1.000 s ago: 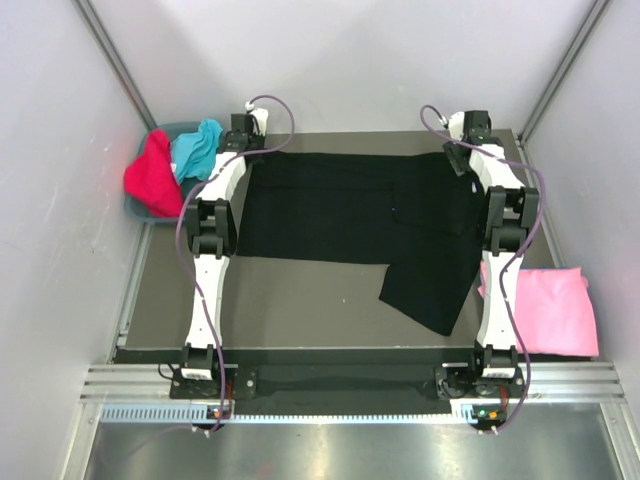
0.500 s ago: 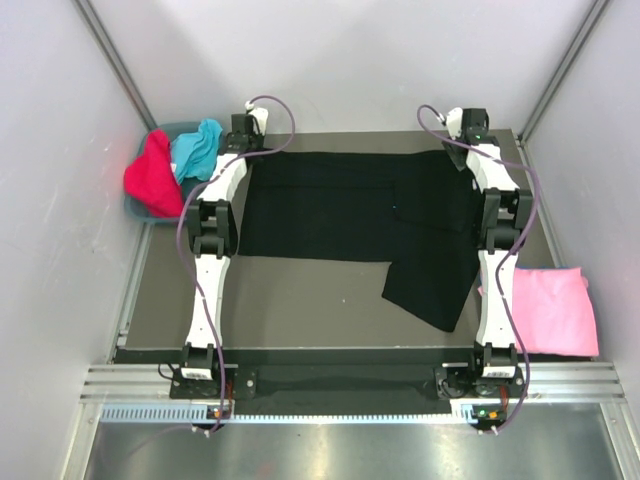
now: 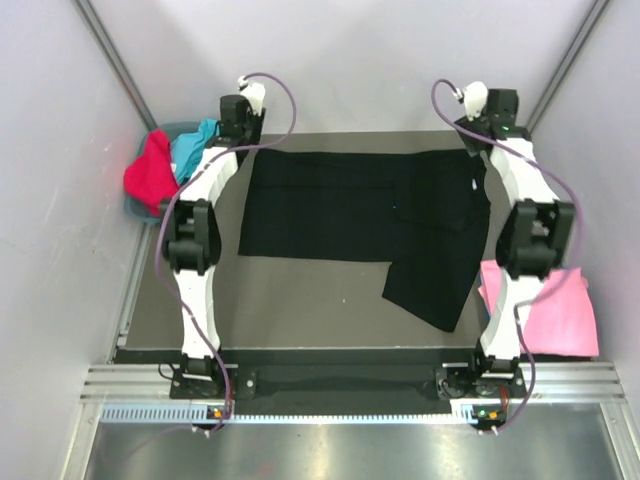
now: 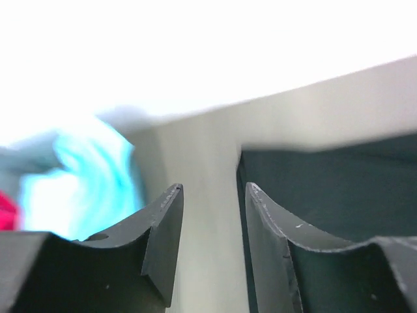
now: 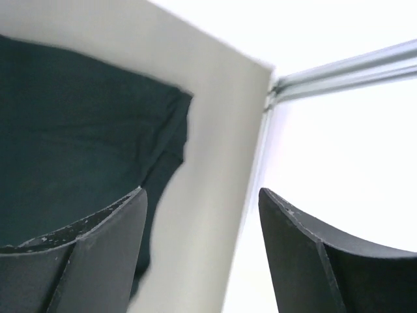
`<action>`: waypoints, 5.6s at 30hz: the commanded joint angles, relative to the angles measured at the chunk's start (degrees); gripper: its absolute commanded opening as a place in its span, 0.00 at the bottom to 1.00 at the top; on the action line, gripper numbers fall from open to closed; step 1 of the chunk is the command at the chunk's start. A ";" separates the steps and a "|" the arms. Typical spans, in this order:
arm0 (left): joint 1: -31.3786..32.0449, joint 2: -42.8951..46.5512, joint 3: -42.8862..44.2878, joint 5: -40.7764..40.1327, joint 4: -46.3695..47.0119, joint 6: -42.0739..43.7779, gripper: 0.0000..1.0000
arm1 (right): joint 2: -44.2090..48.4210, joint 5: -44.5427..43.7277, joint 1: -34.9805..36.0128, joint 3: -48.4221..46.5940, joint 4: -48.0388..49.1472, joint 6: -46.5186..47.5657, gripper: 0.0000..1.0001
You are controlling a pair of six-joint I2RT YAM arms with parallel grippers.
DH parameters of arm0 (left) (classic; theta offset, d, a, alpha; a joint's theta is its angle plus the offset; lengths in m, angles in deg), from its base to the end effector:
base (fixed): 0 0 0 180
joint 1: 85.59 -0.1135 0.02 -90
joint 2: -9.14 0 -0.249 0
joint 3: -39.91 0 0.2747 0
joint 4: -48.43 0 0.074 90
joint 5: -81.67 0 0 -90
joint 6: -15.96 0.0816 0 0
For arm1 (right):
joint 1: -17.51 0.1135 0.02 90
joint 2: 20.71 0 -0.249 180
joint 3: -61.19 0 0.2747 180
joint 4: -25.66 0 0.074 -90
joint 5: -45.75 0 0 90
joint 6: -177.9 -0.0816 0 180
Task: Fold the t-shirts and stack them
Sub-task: Fold the tshirt
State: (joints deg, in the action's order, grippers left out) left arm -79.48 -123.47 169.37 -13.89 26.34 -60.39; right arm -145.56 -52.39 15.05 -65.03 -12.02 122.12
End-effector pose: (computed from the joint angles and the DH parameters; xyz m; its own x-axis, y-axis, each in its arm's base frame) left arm 0.6007 -0.0563 0.2155 -0.4076 0.2799 -0.8692 0.1183 0.9600 0.2536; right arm 0.5606 -0.0356 0.2328 -0.5772 -0.5324 -0.6192 -0.2033 0.8280 -0.5225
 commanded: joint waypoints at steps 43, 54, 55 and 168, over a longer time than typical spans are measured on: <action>-1.10 23.37 -27.36 6.09 -9.07 -5.39 0.50 | 70.19 33.01 10.54 82.23 -38.49 71.08 0.56; -1.10 21.70 -25.69 3.63 -8.89 -4.95 0.50 | 66.50 32.22 13.53 81.61 -38.13 69.06 0.40; -1.10 21.52 -25.61 3.72 -8.98 -4.86 0.50 | 66.59 32.31 14.06 81.70 -38.05 68.88 0.40; -5.76 23.90 -24.47 23.84 -38.43 1.73 0.00 | 60.00 17.46 8.79 51.39 -17.23 26.69 0.00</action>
State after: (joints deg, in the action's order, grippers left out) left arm -85.28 -98.42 141.32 8.80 -10.34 -59.93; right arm -83.49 -34.77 25.43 -8.42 -34.22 148.83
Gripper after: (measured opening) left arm 0.011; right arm 0.006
